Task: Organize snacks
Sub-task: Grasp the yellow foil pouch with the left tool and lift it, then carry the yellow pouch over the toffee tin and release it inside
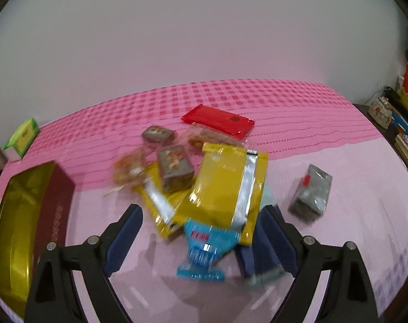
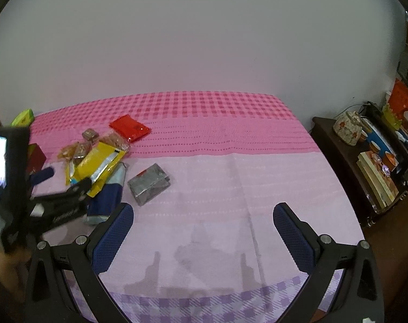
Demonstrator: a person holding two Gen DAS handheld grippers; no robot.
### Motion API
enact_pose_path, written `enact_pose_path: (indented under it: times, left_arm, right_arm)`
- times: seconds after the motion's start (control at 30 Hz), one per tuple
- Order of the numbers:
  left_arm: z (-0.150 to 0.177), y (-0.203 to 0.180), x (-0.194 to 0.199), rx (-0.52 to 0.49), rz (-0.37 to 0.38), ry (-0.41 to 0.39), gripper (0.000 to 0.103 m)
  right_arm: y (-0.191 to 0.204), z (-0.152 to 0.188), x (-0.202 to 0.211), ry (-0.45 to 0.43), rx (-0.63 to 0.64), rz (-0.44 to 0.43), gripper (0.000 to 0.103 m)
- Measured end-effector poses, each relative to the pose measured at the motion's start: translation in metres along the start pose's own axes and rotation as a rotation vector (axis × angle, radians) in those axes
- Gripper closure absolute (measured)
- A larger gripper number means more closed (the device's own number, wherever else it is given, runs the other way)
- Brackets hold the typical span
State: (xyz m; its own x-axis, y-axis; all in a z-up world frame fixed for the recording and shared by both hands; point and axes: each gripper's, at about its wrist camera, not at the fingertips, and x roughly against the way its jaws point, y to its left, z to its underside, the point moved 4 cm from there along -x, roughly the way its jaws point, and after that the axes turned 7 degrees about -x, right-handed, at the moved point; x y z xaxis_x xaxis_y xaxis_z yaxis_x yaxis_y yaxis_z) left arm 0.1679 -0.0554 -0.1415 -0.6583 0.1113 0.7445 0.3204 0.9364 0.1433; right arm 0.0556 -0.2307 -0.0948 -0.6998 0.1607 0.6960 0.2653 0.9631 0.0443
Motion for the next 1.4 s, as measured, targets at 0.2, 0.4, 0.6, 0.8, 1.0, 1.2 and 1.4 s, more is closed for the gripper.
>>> enact_pose_path:
  times: [0.2,0.4,0.6,0.8,1.0,1.2,1.4]
  left_arm:
    - [-0.012,-0.016,-0.036,-0.111,0.027,0.071,0.012]
    - [-0.019,-0.016,-0.049,-0.111,0.038,0.082,0.012]
    - [-0.019,-0.029,-0.043,-0.141,0.078,0.065,0.043]
    - [-0.022,-0.037,-0.017,-0.169,0.113,0.026,0.043]
    - [-0.036,-0.033,0.030,-0.154,0.115,-0.038,0.043]
    - [-0.056,-0.014,0.088,-0.140,0.090,-0.123,0.043]
    - [-0.070,0.018,0.145,-0.142,0.004,-0.205,0.043]
  right_arm:
    - [-0.002,0.003,-0.010,0.021,-0.002,0.001,0.000]
    - [-0.003,0.005,-0.015,0.037,-0.005,0.001,0.000]
    - [0.001,0.008,-0.017,0.050,0.012,-0.004,0.000]
    - [0.001,0.006,-0.011,0.034,0.009,-0.007,0.000]
    - [0.007,0.006,-0.002,0.017,0.021,-0.020,0.000]
    - [0.014,0.007,0.009,-0.001,0.040,-0.036,0.000]
    - [0.013,0.003,0.022,-0.021,0.024,-0.058,0.000]
